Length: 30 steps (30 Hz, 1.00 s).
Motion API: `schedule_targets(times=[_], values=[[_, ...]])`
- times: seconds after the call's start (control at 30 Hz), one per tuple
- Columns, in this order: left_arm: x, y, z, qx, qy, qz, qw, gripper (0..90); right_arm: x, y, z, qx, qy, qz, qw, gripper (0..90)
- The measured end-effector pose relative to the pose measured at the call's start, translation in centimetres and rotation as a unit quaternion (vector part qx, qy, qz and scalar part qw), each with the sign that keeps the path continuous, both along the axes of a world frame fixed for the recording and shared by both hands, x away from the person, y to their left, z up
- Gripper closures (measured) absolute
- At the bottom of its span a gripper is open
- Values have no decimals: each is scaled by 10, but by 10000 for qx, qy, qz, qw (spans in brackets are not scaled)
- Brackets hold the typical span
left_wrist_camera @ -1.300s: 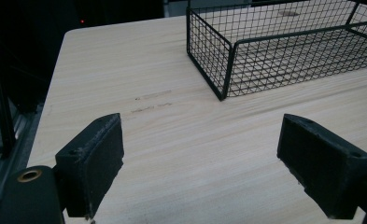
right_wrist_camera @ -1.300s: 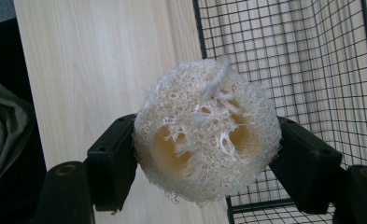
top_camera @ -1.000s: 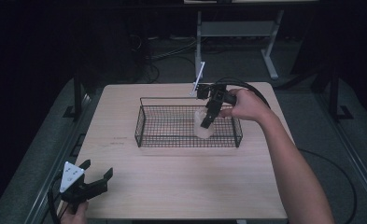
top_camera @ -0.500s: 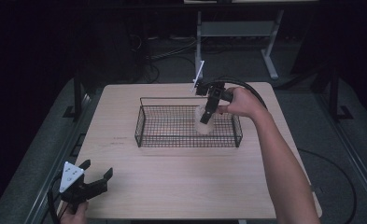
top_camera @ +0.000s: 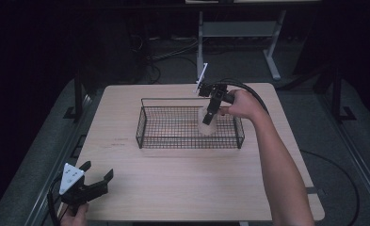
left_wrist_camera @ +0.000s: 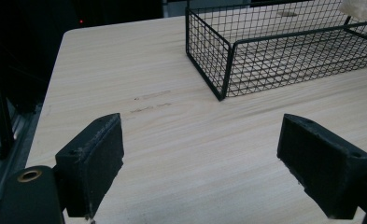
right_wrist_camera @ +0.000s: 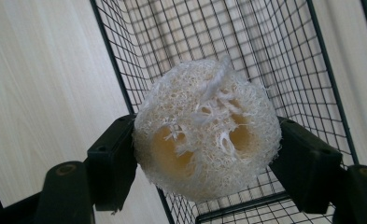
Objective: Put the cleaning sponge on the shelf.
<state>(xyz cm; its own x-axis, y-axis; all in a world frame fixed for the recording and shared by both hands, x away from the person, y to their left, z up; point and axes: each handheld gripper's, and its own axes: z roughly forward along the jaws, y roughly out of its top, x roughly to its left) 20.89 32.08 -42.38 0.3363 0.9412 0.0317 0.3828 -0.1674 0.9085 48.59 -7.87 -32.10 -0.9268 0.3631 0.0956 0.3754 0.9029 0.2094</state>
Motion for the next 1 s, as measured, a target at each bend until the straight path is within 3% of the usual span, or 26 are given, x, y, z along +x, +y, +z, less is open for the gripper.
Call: schedule_targets(times=[0.17, 0.5, 1.0], values=[[0, -1, 0, -1, 0, -10, 10000, 138, 4, -1, -9, -119, 40, -110, 9999, 272], [0, 0, 0, -13, 15, 6, 10000, 138, 9, -1, -26, -67, 172, -168, 9997, 272], [0, 0, 0, 3, 1, -1, 10000, 138, 12, -1, -47, -11, 187, -253, 9995, 272]])
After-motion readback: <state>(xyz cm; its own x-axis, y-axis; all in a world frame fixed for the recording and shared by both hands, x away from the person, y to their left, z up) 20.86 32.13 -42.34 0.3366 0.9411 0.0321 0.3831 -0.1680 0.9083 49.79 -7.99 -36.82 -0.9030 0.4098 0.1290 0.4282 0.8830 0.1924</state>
